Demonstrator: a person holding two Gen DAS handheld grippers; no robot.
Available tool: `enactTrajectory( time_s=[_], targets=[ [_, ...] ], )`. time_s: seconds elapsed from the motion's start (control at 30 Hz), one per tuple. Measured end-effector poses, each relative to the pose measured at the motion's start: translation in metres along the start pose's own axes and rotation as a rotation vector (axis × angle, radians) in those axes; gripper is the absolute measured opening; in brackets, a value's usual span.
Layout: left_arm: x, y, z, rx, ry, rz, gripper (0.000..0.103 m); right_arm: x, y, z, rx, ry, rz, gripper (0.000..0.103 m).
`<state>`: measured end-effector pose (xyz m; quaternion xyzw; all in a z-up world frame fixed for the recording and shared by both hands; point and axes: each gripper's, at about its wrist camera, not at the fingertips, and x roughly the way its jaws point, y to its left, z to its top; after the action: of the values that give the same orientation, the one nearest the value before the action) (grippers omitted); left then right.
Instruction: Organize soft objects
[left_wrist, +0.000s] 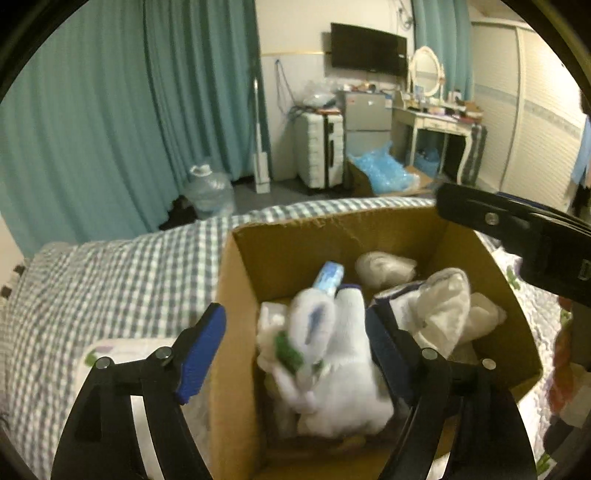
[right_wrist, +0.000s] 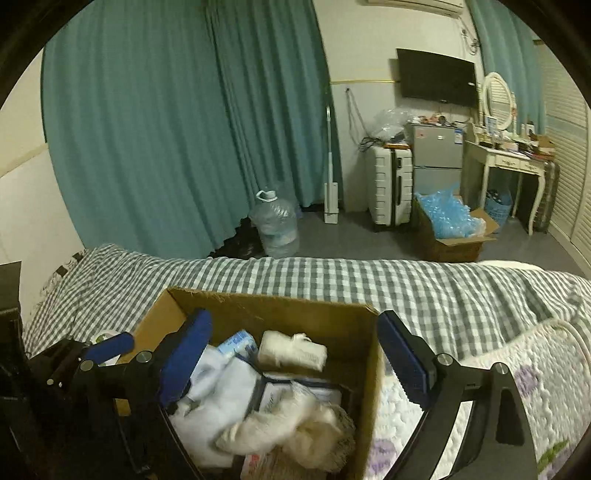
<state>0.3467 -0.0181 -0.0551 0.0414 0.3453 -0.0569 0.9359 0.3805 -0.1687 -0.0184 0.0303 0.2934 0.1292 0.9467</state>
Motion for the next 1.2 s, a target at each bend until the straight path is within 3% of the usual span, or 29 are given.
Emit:
enactTrajectory(
  time_s=[0.2,0.33,0.4,0.53,0.77,0.87,1.0,1.2],
  targets=[
    [-0.048,-0.001,0.005,0.018,-0.029,0.068,0.079,-0.067,0.005,0.011,-0.001,-0.045,-0.038,0.091],
    [-0.119,-0.002,0.02,0.023,-0.137,0.079,0.079,-0.141,0.021,0.035,-0.04,-0.127,-0.065,0.092],
    [-0.151,-0.003,0.025,0.029,-0.19,0.079,0.091,-0.182,0.031,0.045,-0.058,-0.18,-0.073,0.096],
    [-0.237,-0.003,0.028,0.033,-0.353,0.097,0.093,-0.256,0.052,0.056,-0.082,-0.268,-0.067,0.102],
    [-0.342,0.006,0.011,0.015,-0.554,0.093,0.099,-0.353,0.084,0.041,-0.141,-0.372,-0.081,0.103],
    [-0.368,0.011,-0.002,0.01,-0.609,0.077,0.099,-0.375,0.092,0.029,-0.152,-0.405,-0.071,0.103],
    [-0.382,0.015,-0.02,-0.007,-0.677,0.111,0.1,-0.381,0.094,0.007,-0.156,-0.412,-0.059,0.103],
    [-0.355,0.029,-0.059,-0.053,-0.68,0.125,0.1,-0.351,0.088,-0.034,-0.126,-0.389,-0.022,0.103]
  ],
)
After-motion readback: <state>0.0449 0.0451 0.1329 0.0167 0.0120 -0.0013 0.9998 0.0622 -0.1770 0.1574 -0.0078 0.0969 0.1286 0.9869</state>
